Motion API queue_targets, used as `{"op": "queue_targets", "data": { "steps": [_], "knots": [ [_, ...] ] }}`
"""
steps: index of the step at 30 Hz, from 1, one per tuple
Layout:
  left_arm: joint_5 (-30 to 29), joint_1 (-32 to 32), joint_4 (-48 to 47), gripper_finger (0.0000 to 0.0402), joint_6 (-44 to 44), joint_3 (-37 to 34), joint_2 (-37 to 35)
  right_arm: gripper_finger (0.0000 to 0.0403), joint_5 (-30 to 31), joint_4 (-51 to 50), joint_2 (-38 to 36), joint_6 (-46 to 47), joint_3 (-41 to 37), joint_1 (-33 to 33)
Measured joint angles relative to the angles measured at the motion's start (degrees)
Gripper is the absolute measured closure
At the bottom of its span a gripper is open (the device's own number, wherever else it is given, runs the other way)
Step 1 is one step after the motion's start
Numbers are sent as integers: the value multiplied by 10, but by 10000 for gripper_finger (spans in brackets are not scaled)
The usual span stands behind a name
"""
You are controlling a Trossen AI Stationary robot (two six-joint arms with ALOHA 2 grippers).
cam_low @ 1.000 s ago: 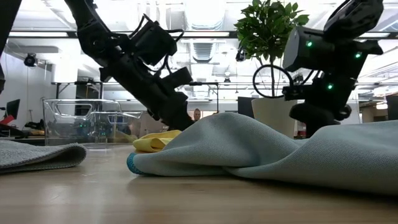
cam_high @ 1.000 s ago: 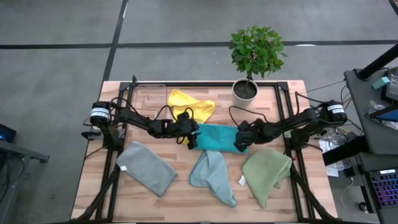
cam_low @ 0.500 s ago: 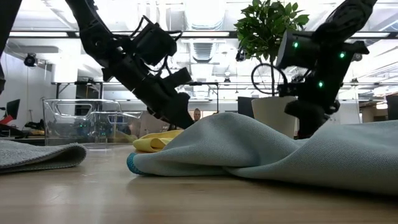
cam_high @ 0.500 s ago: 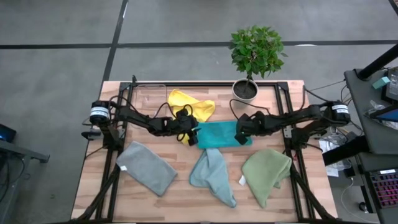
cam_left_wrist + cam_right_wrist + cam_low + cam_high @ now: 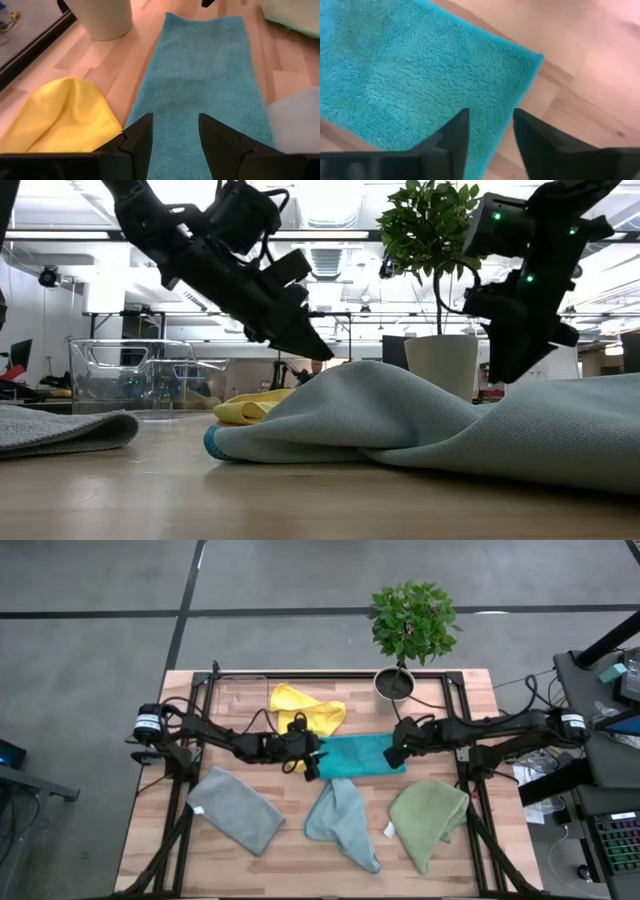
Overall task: Fold microfiber towels
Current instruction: Fold the blue microfiber towel
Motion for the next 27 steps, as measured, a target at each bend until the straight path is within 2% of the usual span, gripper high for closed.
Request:
{"op": "queue_targets", "data": {
  "steps": [6,11,18,27],
  "knots": [
    [0,-10,3,259,-1,-1,-1,161,-36,0,11,-13,-5,-26],
    [0,-16,3,259,-1,-1,-1,124,-72,11,12,-33,-27,-60],
    [0,-17,3,259,-1,-2,-1,113,-154,112,12,-47,-85,-102],
    [0,-18,4,259,0,-2,-1,113,-181,213,10,-53,-128,-110]
  ]
}}
